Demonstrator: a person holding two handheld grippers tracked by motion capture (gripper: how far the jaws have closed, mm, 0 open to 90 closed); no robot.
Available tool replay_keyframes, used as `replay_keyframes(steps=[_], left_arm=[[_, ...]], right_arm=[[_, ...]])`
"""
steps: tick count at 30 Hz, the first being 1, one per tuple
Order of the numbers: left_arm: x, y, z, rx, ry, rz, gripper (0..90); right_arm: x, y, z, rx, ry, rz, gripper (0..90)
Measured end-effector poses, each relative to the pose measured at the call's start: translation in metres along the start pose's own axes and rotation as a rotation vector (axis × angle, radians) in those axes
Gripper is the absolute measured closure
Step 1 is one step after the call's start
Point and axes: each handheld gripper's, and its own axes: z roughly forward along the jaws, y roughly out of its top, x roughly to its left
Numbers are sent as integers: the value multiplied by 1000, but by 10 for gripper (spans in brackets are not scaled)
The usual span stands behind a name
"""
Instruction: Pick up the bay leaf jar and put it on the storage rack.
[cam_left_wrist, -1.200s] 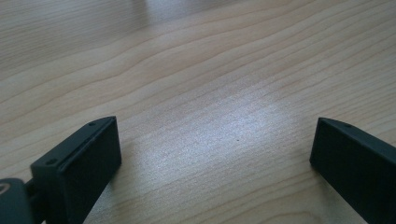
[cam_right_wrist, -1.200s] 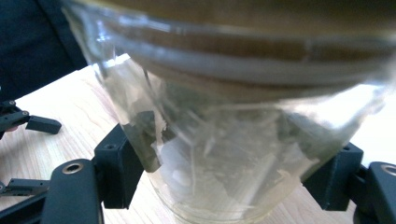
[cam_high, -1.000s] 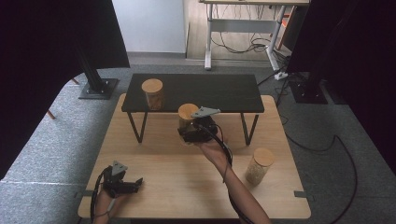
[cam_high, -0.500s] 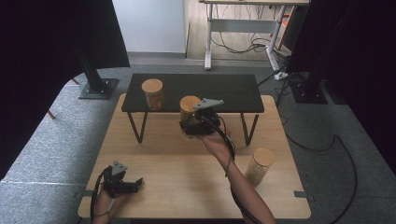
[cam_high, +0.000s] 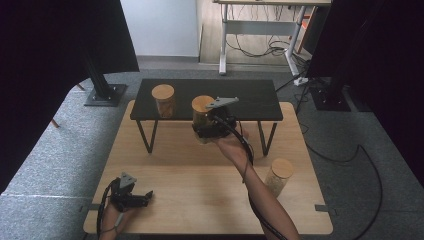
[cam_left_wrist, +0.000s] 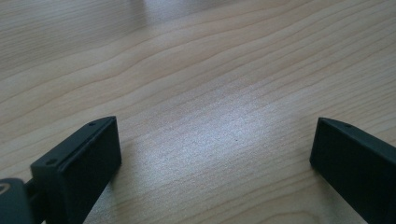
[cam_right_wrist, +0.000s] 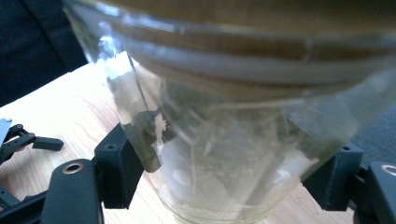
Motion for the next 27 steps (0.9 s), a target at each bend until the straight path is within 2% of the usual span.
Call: replay_keyframes(steps=[18,27], left_arm=[[0,0,0,2,0,2,14],[0,0,0,2,0,3,14]], right_arm=[[-4,27,-15,-17,15,25,249],[-5,37,-22,-26,12,21,249]])
